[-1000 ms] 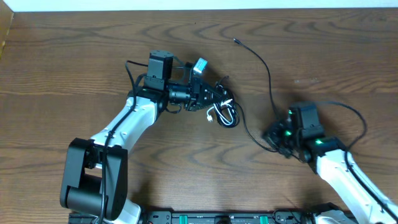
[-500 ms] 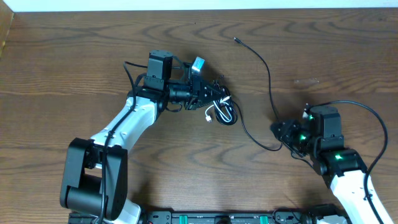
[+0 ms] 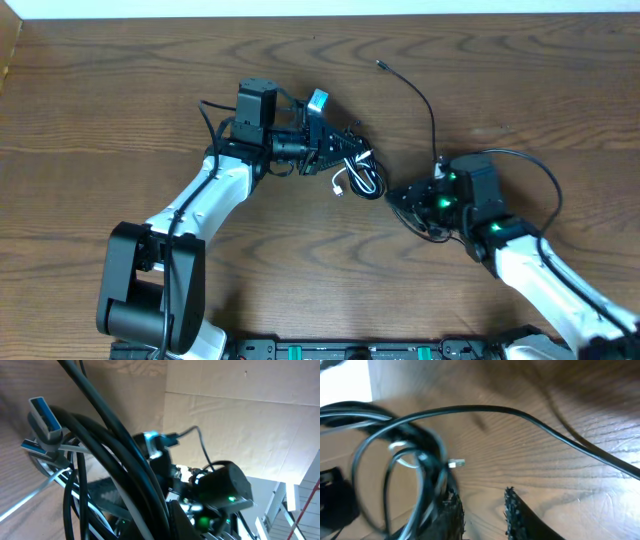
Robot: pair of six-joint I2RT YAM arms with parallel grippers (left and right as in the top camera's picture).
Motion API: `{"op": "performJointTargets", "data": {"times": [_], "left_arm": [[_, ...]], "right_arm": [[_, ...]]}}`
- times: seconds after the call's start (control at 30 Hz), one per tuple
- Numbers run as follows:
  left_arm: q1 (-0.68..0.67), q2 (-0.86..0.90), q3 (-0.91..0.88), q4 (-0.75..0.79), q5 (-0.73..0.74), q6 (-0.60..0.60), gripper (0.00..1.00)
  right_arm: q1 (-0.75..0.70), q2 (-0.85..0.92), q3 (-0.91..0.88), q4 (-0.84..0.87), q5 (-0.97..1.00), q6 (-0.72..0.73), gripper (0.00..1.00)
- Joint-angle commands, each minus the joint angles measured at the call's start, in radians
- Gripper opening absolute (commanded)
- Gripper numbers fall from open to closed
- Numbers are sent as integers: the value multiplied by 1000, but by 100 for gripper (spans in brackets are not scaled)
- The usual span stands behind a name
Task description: Untangle cables
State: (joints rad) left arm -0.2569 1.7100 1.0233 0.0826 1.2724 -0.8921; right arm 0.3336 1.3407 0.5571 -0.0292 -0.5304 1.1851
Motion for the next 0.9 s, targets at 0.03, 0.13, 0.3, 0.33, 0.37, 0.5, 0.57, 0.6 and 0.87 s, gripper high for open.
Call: {"op": "performJointTargets", "data": {"times": [0.03, 0.13, 0.3, 0.33, 0.37, 0.5, 0.57, 0.6, 0.87], "left_arm": [[3, -14, 14, 6, 25, -8, 8], [3, -14, 14, 6, 25, -8, 7], [3, -14, 14, 6, 25, -8, 8], [3, -14, 14, 6, 25, -8, 7], [3, -14, 14, 6, 25, -8, 8], [3, -14, 14, 6, 25, -8, 8], [3, -14, 14, 6, 24, -7, 8], [3, -14, 14, 6, 24, -7, 8], [3, -14, 14, 6, 24, -8, 8]], "right_arm": [[7, 71, 2, 89, -2, 61, 23], [7, 83, 2, 137, -27, 61, 22], [-1, 82, 2, 145, -29, 77, 20], [-8, 80, 2, 145, -30, 76, 21], [-20, 79, 2, 145, -42, 74, 21], [-72, 77, 2, 145, -112, 35, 19], [-90, 77, 2, 145, -137, 24, 20], [-93, 77, 2, 145, -146, 22, 20], [-68, 77, 2, 153, -156, 14, 24]]}}
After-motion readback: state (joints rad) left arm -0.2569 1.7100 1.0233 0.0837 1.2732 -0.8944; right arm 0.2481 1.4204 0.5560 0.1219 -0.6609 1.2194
